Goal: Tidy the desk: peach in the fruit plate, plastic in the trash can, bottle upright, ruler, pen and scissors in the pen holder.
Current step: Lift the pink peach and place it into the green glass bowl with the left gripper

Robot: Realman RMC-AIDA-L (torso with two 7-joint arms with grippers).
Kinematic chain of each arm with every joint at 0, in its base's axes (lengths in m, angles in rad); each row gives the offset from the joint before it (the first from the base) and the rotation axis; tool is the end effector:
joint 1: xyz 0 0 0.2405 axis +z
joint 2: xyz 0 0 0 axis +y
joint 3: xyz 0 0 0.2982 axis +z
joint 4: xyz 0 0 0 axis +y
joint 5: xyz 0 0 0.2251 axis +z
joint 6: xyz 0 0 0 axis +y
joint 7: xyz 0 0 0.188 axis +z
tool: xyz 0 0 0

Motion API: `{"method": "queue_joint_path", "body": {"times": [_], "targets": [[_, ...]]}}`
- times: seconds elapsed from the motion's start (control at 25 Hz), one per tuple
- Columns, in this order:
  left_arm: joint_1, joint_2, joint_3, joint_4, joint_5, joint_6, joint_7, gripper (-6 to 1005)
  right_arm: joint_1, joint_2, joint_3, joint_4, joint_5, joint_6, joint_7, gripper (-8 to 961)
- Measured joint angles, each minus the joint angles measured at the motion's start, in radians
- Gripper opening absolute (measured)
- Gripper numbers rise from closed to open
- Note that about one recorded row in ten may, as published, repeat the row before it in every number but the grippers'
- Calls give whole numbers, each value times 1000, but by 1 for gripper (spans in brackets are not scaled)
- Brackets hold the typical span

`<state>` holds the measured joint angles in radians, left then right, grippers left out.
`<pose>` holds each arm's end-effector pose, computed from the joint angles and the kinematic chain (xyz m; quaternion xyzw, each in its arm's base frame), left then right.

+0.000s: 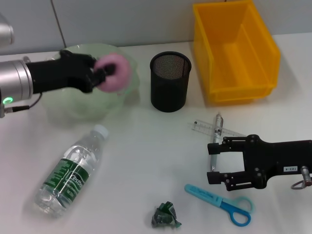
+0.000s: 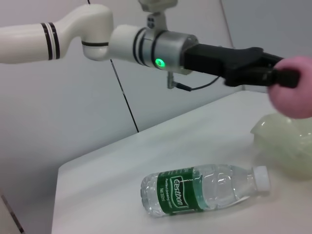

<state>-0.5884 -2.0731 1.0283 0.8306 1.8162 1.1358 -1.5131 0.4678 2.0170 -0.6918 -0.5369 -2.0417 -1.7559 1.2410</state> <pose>-0.2324 0.4603 -0.0517 -0.9351 -0.1630 -0.1891 0.2516 0.3090 0.3163 -0.0545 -0.9468 0.1912 0.2554 0.0427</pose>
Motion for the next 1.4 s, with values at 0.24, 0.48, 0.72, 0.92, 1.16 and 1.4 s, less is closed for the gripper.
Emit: {"method": "queue_joint_path", "body": {"times": [0.24, 0.48, 0.72, 0.92, 1.16, 1.4], "targets": [[-31, 0, 11, -135, -63, -261, 43, 197, 0, 1, 0, 0, 0, -1, 0, 771], [-55, 0, 12, -203, -79, -370, 50, 173, 2, 2, 1, 0, 0, -3, 0, 771], [-56, 1, 12, -207, -86, -379, 50, 214, 4, 2, 2, 0, 1, -2, 1, 771], [-58, 1, 31, -207, -86, -380, 50, 414, 5, 2, 2, 0, 1, -2, 1, 771], [-59, 1, 33, -208, -86, -375, 50, 590, 4, 3, 5, 0, 2, -3, 3, 770], [-62, 1, 34, -208, -86, -372, 50, 757, 0, 3, 15, 0, 2, -7, 10, 770]]}}
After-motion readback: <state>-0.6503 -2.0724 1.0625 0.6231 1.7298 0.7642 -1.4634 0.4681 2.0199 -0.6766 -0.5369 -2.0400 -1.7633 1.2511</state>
